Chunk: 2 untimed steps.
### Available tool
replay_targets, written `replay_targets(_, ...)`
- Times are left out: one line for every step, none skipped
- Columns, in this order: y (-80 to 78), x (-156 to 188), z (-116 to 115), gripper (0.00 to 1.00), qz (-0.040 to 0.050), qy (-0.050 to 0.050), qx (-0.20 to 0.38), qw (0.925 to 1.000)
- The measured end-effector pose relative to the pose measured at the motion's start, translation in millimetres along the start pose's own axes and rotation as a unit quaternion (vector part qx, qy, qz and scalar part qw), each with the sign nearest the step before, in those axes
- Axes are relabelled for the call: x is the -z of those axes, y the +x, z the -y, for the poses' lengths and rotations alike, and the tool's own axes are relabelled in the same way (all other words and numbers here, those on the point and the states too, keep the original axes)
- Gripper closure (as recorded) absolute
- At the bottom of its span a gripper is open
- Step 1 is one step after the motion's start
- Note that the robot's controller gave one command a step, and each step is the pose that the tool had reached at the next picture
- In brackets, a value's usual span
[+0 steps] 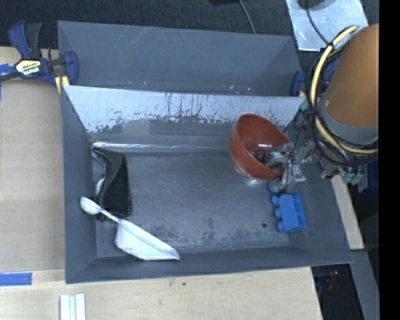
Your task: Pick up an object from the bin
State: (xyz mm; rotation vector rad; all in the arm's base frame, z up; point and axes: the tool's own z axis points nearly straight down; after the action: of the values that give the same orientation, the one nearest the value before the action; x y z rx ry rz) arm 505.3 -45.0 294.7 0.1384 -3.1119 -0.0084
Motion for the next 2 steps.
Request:
replay_targets(1.6,36.1,1.3,0.0,0.0095,0.003,0.068,0.9976)
replay_targets(6.7,-54.9,-4.5,0.0,0.0023,0.001,0.009,1.0)
